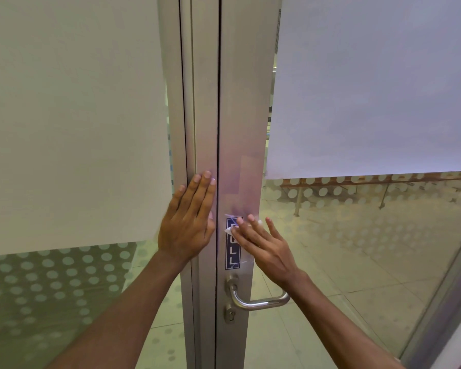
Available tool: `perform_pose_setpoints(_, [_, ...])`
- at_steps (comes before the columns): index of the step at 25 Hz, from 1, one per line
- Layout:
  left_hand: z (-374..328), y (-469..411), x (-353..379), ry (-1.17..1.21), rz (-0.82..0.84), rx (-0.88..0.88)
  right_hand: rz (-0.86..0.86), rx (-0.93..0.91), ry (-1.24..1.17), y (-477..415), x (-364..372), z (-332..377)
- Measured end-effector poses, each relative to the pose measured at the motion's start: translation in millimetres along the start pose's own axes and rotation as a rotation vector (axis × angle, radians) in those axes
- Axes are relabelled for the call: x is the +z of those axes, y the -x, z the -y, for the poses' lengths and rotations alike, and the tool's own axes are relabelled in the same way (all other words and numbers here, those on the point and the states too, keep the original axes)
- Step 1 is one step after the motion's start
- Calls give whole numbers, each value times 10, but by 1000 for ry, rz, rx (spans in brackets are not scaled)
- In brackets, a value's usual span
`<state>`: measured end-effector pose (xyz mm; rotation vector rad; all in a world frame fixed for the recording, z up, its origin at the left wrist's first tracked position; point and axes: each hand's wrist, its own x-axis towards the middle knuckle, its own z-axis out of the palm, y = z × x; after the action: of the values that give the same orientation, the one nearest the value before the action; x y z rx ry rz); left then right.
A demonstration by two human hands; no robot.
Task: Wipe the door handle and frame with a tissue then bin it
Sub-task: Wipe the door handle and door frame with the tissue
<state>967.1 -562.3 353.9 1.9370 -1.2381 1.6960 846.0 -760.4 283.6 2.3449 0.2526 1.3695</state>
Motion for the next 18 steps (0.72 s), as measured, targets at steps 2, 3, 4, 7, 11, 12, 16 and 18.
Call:
perform_pose_setpoints(2, [4, 0, -4, 1, -3, 2, 30, -36, 6, 104, 28, -12])
perform_pose_setpoints(3, [1, -2, -4, 2, -4, 0, 55, -56, 2, 187, 38, -29])
perform_pose_setpoints(4, [-1, -4, -2, 5, -5, 0, 88, -104, 3, 282, 36, -41])
perform_pose_setpoints(7, [3, 3, 7, -5, -1, -2, 218, -311, 40, 405, -63, -115])
perform_pose_setpoints(11, [-3, 2, 5, -5, 3, -6, 97, -27, 6, -79, -151, -247])
perform_pose_setpoints(12, [-2, -4, 9, -7, 3, -8, 63, 79, -13, -186, -166, -243])
perform_pose_setpoints(16, [3, 11, 13, 0, 5, -7, 96, 78, -6, 41, -168, -8])
perform_pose_setpoints(18, [2, 5, 14, -3, 6, -7, 66, 141, -44, 113, -182, 70])
